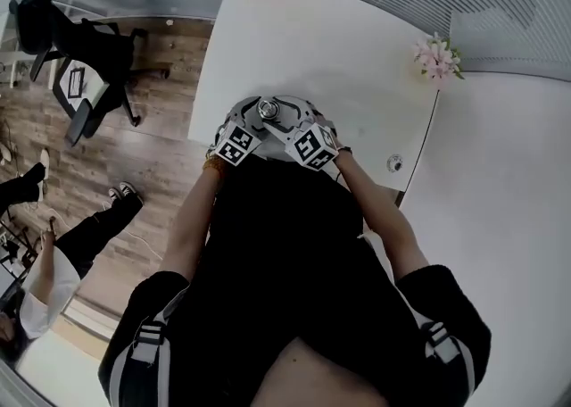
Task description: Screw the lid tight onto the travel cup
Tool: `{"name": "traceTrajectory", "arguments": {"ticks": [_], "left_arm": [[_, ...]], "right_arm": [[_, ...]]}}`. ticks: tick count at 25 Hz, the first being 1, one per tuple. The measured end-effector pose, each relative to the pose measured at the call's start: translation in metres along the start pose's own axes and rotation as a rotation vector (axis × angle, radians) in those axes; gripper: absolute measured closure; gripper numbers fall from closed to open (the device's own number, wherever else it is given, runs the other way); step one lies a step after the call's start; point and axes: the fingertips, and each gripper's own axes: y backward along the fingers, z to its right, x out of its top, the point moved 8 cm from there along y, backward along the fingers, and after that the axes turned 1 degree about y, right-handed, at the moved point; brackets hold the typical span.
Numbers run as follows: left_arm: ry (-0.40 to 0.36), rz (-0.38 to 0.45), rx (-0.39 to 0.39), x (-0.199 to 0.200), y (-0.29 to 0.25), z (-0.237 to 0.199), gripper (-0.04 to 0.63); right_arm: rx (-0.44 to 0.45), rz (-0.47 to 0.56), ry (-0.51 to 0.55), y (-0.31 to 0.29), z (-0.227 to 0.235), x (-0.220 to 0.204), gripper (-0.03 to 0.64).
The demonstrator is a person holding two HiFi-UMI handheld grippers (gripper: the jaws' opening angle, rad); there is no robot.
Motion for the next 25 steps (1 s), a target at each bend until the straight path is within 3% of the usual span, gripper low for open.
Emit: {"name": "traceTrajectory", "arguments": {"ticks": [2,5,13,16,20,21,23,25], "left_arm": [[0.036,0.022,0.060,-0.001,-0.002,0.003,0.235],[0.011,0.014,0.025,-0.002,-0.002,-0.001,0.236],[-0.366,-0.221,-0.436,0.019,-0.014,-0.037,0.238],[-0.433,-0.260,-0.528,0.025,-0.018,-0.043,0.238],[-0.406,-0.255,-0.517,0.021,-0.017,-0.045,0.232],[-0.378,-0.247,-0.495,0.020,-0.016,-0.046,0.218],[-0.301,-0.223,-0.435,0.016,-0.005,-0.047,0.209],[-0.239,-0.187,-0.384,0.009,0.015,-0.046,0.209]], "right_arm": [[-0.005,-0.004,0.000,-0.003,-0.002,-0.002,0.383],[0.032,0.002,0.015,-0.004,0.001,-0.002,0.387],[0.248,-0.022,0.152,-0.012,0.024,0.004,0.388],[0.271,-0.009,0.148,-0.013,0.029,0.006,0.388],[0.255,0.006,0.118,-0.015,0.027,0.004,0.387],[0.254,-0.001,0.098,-0.015,0.026,0.001,0.383],[0.246,0.003,0.021,-0.010,0.024,-0.003,0.307],[0.210,0.048,-0.079,0.009,0.022,-0.003,0.307]]}}
